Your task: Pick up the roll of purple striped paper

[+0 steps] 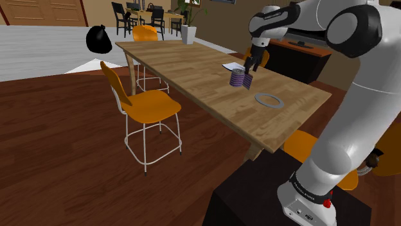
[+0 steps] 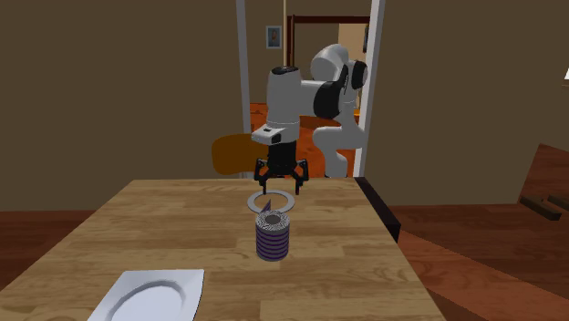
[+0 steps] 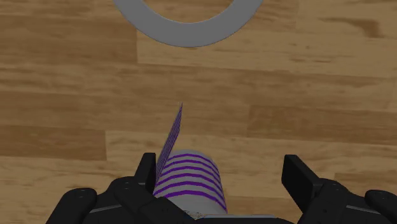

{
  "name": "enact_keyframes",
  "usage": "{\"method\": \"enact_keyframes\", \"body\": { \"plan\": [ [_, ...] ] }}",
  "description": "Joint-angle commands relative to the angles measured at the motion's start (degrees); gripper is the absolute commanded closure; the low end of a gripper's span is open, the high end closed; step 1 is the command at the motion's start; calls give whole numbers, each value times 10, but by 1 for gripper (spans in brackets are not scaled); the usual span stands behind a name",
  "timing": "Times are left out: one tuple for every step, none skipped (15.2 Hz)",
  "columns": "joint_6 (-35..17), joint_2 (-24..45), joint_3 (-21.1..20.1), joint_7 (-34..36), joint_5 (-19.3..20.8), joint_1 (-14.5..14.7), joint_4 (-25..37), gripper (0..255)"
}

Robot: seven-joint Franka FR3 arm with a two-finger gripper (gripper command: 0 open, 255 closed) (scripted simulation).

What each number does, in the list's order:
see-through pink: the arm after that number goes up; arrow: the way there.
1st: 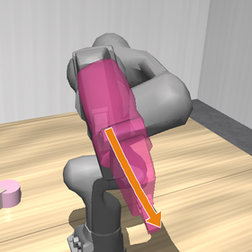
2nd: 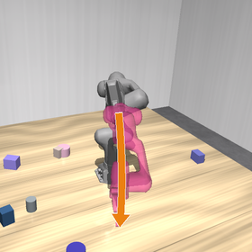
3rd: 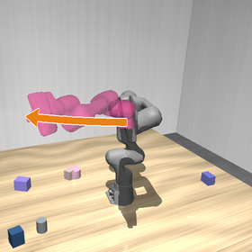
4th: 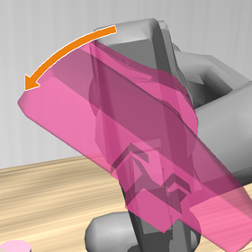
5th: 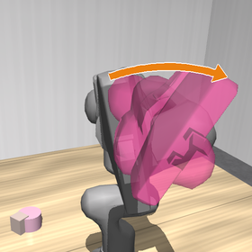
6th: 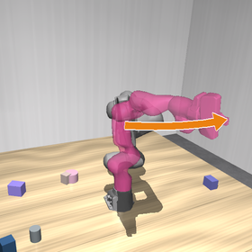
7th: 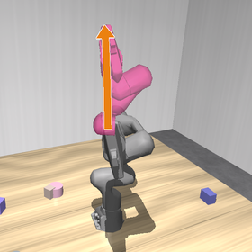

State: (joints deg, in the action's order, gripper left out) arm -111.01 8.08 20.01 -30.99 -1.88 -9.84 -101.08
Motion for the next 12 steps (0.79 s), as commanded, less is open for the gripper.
{"method": "enact_keyframes", "body": {
  "plan": [
    [0,48,5,-19,-16,-12,49,0],
    [1,70,6,-27,-24,-19,73,0],
    [3,93,6,-34,-31,-27,99,0],
    [5,109,6,-39,-36,-32,117,0],
    [-2,110,6,-39,-37,-33,111,0],
    [-10,111,5,-39,-37,-33,105,0],
    [-17,112,5,-40,-38,-32,99,0],
    [-24,114,4,-40,-38,-32,93,0],
    [-31,115,4,-40,-39,-32,87,0],
    [-38,117,4,-41,-40,-32,82,0],
    [-45,119,3,-41,-41,-32,77,0],
    [-49,120,3,-42,-41,-32,74,0]
  ]
}}
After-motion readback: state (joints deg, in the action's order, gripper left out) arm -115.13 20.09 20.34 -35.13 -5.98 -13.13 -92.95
